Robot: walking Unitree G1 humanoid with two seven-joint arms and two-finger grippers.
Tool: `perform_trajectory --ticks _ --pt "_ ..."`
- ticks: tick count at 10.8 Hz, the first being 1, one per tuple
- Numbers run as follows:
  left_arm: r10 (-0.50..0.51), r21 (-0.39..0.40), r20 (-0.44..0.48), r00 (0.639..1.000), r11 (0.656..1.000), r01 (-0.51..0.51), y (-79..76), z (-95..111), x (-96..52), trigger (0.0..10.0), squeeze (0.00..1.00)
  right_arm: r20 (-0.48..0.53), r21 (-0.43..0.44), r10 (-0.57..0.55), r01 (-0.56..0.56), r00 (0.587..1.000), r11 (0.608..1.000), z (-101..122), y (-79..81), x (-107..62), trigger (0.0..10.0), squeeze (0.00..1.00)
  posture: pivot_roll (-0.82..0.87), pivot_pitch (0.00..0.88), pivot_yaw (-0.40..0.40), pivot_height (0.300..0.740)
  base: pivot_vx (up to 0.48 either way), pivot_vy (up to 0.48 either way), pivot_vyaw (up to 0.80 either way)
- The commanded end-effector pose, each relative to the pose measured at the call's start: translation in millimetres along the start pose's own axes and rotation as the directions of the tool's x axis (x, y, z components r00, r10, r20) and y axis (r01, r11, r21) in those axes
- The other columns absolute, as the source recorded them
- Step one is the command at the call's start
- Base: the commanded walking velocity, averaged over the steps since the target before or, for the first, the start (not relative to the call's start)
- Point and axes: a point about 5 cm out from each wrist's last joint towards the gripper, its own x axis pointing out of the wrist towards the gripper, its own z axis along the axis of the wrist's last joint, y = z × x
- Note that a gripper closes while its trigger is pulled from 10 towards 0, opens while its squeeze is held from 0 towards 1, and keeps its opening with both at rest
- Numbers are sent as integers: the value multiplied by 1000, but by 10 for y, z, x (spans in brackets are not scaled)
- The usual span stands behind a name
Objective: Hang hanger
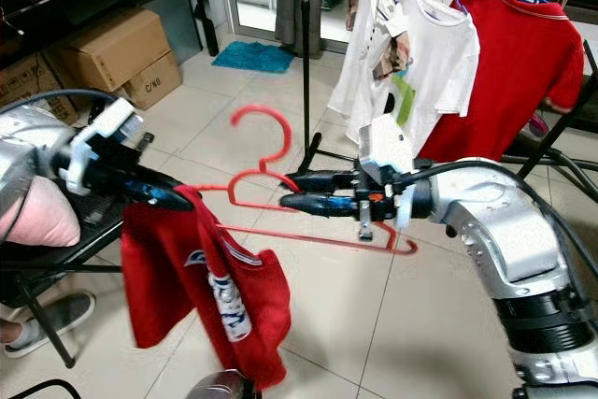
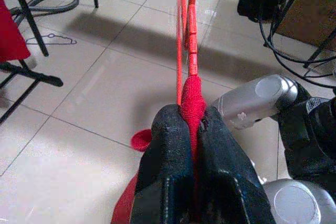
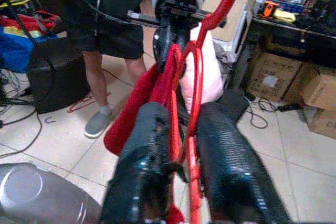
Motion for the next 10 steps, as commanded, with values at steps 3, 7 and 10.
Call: perform_trajectory --ticks 3,7,10 --pt "46 -14 19 999 999 -46 -39 -93 -103 0 0 35 -29 -87 88 996 996 126 -80 -272 10000 1000 4 0 102 740 0 0 0" --pt "129 -30 47 991 991 -127 -30 -201 -148 0 0 48 -23 -334 335 941 942 135 -153 -699 10000 1000 2 0 93 740 0 0 0" --pt "370 20 49 928 928 -371 45 -249 -258 0 0 9 70 -603 601 797 796 -180 -27 -933 10000 1000 0 0 100 740 0 0 0"
